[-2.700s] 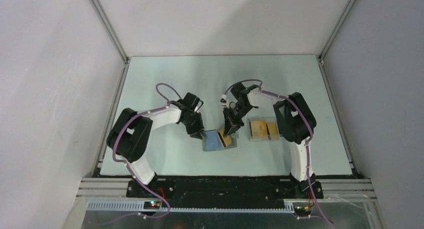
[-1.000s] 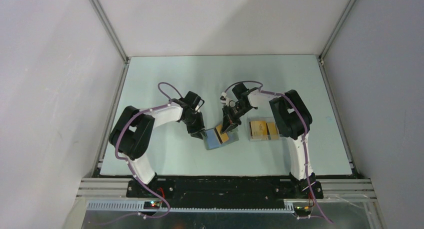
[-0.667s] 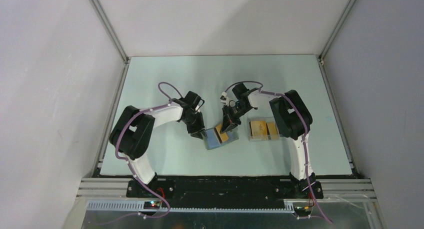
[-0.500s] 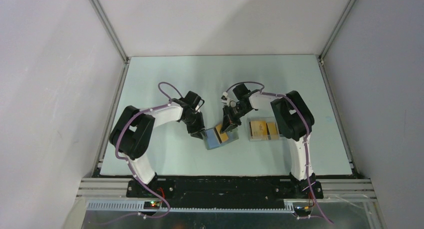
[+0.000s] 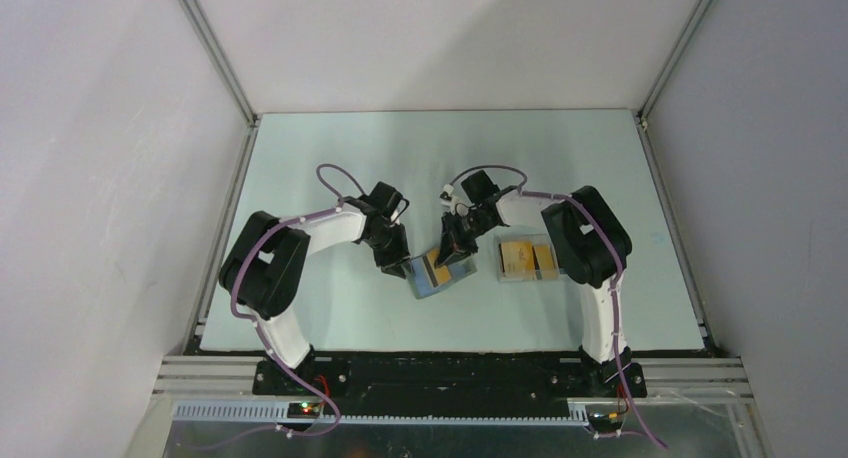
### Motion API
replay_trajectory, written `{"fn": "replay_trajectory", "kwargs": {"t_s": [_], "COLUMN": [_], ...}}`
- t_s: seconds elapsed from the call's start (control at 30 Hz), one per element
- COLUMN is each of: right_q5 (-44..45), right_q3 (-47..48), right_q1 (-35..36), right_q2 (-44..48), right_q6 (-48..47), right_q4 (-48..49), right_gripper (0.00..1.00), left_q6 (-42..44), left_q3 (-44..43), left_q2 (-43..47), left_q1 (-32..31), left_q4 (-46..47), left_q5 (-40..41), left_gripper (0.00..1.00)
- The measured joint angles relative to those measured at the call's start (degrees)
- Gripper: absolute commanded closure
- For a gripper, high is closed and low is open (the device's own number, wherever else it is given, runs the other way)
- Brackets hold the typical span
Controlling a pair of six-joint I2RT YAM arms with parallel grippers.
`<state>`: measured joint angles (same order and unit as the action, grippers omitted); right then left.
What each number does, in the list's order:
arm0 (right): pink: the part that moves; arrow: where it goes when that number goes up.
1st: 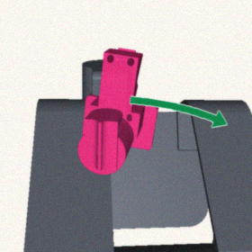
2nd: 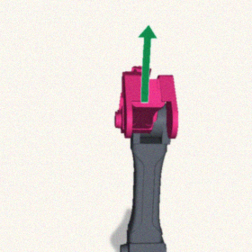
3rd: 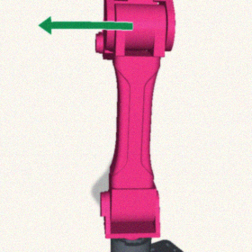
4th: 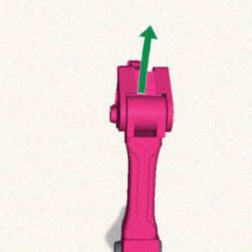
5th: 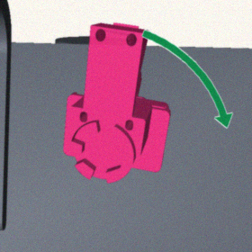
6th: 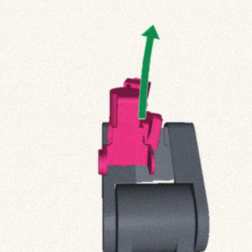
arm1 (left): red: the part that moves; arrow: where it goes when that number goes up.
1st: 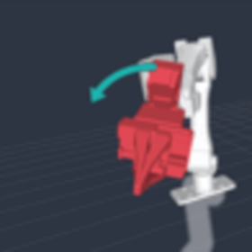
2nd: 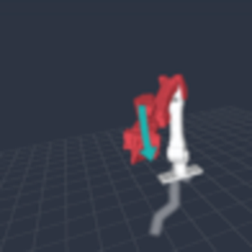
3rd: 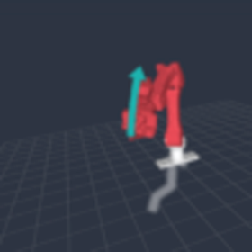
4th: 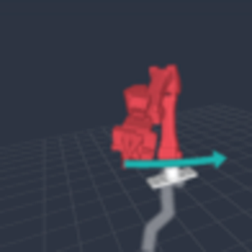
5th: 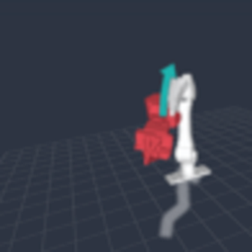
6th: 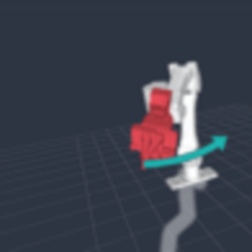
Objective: Put the credit cards into the card holder
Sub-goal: Insert the credit card into the card holder.
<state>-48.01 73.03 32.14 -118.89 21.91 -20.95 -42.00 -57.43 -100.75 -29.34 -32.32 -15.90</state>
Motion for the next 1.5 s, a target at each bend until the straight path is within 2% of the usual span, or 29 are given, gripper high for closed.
{"fn": "replay_trajectory", "kwargs": {"t_s": [0.13,0.23,0.3,0.37,0.5,0.67,0.73,0.77,0.87,1.13,1.5], "right_q5": [4.0,6.03,8.74,10.51,12.57,13.84,14.53,15.06,16.24,15.89,12.9], "right_q3": [-0.48,-0.55,-0.59,-0.59,-0.59,-0.24,0.09,0.28,0.5,0.72,3.63], "right_q1": [1.22,1.86,2.43,2.54,2.38,2.4,2.4,2.4,2.34,2.27,5.75], "right_q2": [0.74,2.03,3.65,4.72,5.88,6.14,6.16,6.14,6.14,4.92,2.45], "right_q6": [0.98,1.49,1.42,1.44,1.05,0.92,0.63,0.39,-0.17,-0.96,0.61], "right_q4": [0.22,-0.11,-1.01,-1.97,-3.26,-4.81,-5.57,-6.12,-7.37,-9.01,-9.31], "right_gripper": [0.62,0.55,0.35,0.29,0.27,0.3,0.36,0.42,0.54,0.7,0.73], "left_q6": [0.0,-0.02,-0.02,-0.02,0.0,0.0,0.0,0.0,0.07,0.11,0.09], "left_q3": [-0.04,-0.04,-0.04,-0.04,-0.04,-0.02,-0.02,-0.02,0.0,-0.02,-0.57], "left_q2": [0.02,0.09,0.15,0.15,0.17,0.24,0.26,0.26,0.24,0.11,-0.5], "left_q1": [0.0,0.0,0.0,0.13,0.28,0.55,0.59,0.61,0.66,0.74,0.7], "left_q4": [0.0,0.0,0.0,0.0,0.0,0.04,0.04,0.02,-0.04,-0.04,-0.68], "left_q5": [0.0,0.02,0.09,0.2,0.2,0.37,0.52,0.61,1.27,1.7,1.49], "left_gripper": [0.66,0.66,0.66,0.66,0.66,0.67,0.71,0.76,0.79,0.8,0.81]}}
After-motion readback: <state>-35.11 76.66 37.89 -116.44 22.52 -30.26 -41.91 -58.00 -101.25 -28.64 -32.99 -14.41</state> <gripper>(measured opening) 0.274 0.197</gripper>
